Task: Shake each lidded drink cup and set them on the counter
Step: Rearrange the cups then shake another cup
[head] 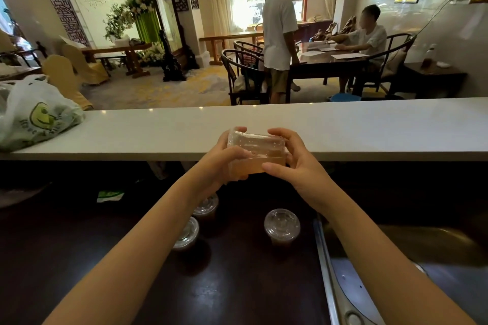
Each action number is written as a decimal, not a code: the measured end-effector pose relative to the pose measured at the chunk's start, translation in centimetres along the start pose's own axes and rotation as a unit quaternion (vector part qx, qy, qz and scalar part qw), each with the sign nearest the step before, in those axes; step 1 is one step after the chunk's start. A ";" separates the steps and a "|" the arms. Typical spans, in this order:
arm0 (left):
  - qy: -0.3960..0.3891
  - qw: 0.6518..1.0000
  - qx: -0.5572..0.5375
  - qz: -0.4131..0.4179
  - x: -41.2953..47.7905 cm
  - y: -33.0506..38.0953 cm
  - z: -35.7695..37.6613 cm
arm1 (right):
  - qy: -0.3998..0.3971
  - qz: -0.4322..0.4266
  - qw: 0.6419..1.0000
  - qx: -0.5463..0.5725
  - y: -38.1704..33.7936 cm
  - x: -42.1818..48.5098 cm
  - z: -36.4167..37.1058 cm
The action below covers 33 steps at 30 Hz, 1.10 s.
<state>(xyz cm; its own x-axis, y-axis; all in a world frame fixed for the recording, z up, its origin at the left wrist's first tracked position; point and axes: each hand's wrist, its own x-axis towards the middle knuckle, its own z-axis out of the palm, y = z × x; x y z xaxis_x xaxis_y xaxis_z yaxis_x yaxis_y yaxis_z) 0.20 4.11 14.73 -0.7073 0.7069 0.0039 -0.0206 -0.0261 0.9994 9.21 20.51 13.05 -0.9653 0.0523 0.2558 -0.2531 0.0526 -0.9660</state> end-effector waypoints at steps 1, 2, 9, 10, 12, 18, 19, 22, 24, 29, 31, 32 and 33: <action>0.013 1.000 0.002 0.015 0.0 0.1 0.1 | 0.003 0.008 0.999 0.041 0.3 0.2 -0.1; 0.025 0.999 0.009 0.033 0.0 0.1 0.2 | 0.004 0.019 0.995 0.099 0.7 0.5 -0.1; 0.069 0.983 0.114 0.126 -0.4 0.1 0.8 | -0.049 0.020 0.908 0.416 3.4 1.2 1.0; 0.074 0.982 0.118 0.131 -0.4 0.2 0.9 | -0.045 0.015 0.902 0.429 3.3 1.3 1.2; 0.077 0.979 0.120 0.143 -0.4 0.1 0.8 | -0.042 0.009 0.898 0.438 3.2 1.5 1.4; 0.084 0.973 0.117 0.178 -0.4 -0.3 0.8 | -0.046 -0.002 0.897 0.439 3.0 2.0 1.6; 0.083 0.975 0.109 0.178 -0.4 -0.5 0.7 | -0.041 -0.001 0.899 0.437 3.0 2.1 1.6; 0.075 0.982 0.098 0.146 0.2 -0.9 0.1 | -0.013 0.000 0.919 0.395 2.5 2.5 1.0; 0.078 0.983 0.119 0.114 0.8 -1.0 -0.7 | 0.015 0.006 0.946 0.325 1.4 3.1 0.4; 0.078 0.957 0.247 0.129 2.8 0.4 -2.0 | 0.058 0.040 0.995 0.068 -1.6 6.0 -1.2; 0.077 0.944 0.290 0.136 4.1 1.3 -2.2 | 0.059 0.057 0.997 -0.001 -2.7 7.6 -2.0; 0.078 0.941 0.302 0.134 4.9 1.8 -2.3 | 0.059 0.058 0.996 -0.028 -3.3 8.4 -2.4; 0.077 0.940 0.307 0.128 5.7 2.2 -2.4 | 0.059 0.053 0.995 -0.057 -3.9 9.1 -2.8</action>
<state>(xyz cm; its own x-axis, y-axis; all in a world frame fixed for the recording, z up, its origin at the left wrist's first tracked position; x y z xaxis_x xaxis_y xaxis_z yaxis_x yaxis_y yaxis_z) -5.58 6.32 16.92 -0.7285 0.6205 0.2903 0.5430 0.2646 0.7970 1.62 23.55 19.21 -0.9704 0.1796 0.1612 -0.1345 0.1522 -0.9792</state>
